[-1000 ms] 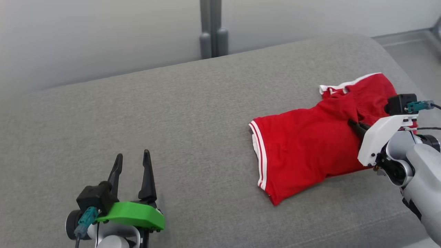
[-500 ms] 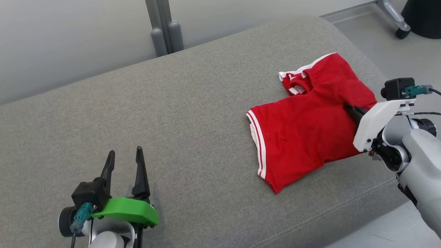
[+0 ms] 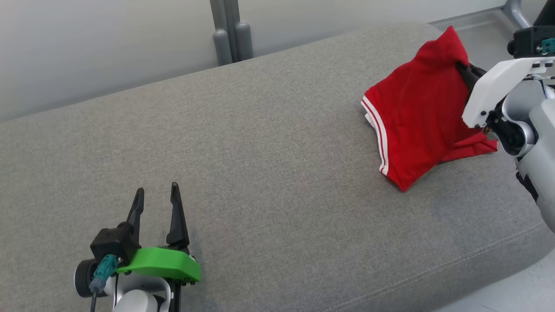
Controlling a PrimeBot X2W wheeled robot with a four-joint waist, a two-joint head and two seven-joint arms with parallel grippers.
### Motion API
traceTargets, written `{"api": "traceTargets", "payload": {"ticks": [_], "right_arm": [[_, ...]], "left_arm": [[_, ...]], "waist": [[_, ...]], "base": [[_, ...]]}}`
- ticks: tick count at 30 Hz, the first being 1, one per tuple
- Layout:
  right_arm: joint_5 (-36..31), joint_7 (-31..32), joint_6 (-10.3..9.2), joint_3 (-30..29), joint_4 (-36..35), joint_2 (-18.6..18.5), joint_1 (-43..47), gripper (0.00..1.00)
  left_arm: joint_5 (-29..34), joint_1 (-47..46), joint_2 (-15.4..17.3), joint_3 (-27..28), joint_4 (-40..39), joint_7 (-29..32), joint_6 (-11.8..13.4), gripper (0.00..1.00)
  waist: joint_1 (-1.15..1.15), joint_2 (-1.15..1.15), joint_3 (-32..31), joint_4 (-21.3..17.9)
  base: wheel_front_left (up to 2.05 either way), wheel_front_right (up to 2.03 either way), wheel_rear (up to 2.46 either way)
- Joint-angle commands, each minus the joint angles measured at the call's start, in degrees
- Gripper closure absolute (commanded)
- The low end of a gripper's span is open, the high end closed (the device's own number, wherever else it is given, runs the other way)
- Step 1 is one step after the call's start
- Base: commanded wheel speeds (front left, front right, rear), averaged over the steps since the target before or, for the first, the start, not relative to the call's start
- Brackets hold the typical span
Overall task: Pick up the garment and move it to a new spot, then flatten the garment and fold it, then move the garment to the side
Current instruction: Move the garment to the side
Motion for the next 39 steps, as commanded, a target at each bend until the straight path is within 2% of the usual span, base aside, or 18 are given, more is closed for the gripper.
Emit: {"api": "traceTargets", "payload": {"ticks": [1, 10, 19, 29, 34, 35, 36, 37, 38, 39], "right_arm": [[-0.4, -0.6, 0.00, -0.4, 1.0, 0.1, -0.9, 1.00], [-0.5, -4.0, 0.00, -3.7, 10.1, -2.5, -3.2, 1.00], [-2.9, -11.1, 0.00, -6.8, 20.8, -6.5, -5.2, 1.00], [-6.9, -16.3, 0.00, -7.1, 25.1, -7.3, -7.1, 1.00], [-10.2, -18.0, -0.01, -8.9, 25.6, -9.9, -7.1, 1.00], [-11.1, -18.3, -0.02, -9.5, 25.6, -10.6, -6.5, 0.84], [-12.0, -18.6, -0.02, -10.2, 25.6, -10.8, -6.1, 0.51], [-12.0, -18.6, -0.02, -10.2, 25.6, -10.8, -6.1, 0.51], [-12.7, -18.7, -0.02, -11.1, 25.6, -10.8, -5.8, 0.00], [-13.7, -18.9, -0.02, -11.8, 25.6, -10.8, -5.6, 0.00]], "left_arm": [[0.4, -0.9, -0.1, 0.3, -0.1, -0.1, -0.2, 0.00], [1.4, -1.8, 0.5, 0.2, -0.5, -0.1, -0.6, 0.00], [3.6, -4.4, 2.5, -1.0, -2.8, 1.6, -0.4, 0.00], [4.9, -5.6, 4.8, -1.7, -6.7, 4.2, 0.3, 0.00], [5.3, -5.3, 5.5, -1.9, -7.9, 4.8, 0.8, 0.00], [5.4, -5.3, 5.6, -1.9, -8.1, 4.9, 0.8, 0.00], [5.4, -5.2, 5.6, -2.0, -8.2, 5.0, 0.8, 0.00], [5.4, -5.2, 5.6, -2.0, -8.2, 5.0, 0.8, 0.00], [5.4, -5.1, 5.6, -2.0, -8.4, 5.2, 0.9, 0.00], [5.3, -5.1, 5.8, -2.1, -8.5, 5.2, 1.0, 0.00]], "waist": [[0.00, 0.00, 0.6, 0.8], [0.00, 0.00, 3.8, 3.0], [0.00, 0.00, 9.2, 6.6], [0.00, 0.00, 13.5, 8.7], [0.00, 0.00, 14.4, 9.4], [0.00, 0.00, 14.5, 9.5], [0.00, 0.00, 14.6, 9.5], [0.00, 0.00, 14.6, 9.5], [0.00, 0.00, 14.7, 9.6], [0.00, 0.00, 14.7, 9.7]], "base": [[0.00, 0.00, 0.00], [0.00, 0.00, 0.00], [0.00, 0.00, 0.00], [0.00, 0.00, 0.00], [0.00, 0.00, 0.00], [0.00, 0.00, 0.00], [0.00, 0.00, 0.00], [0.00, 0.00, 0.00], [0.00, 0.00, 0.00], [0.00, 0.00, 0.00]]}}
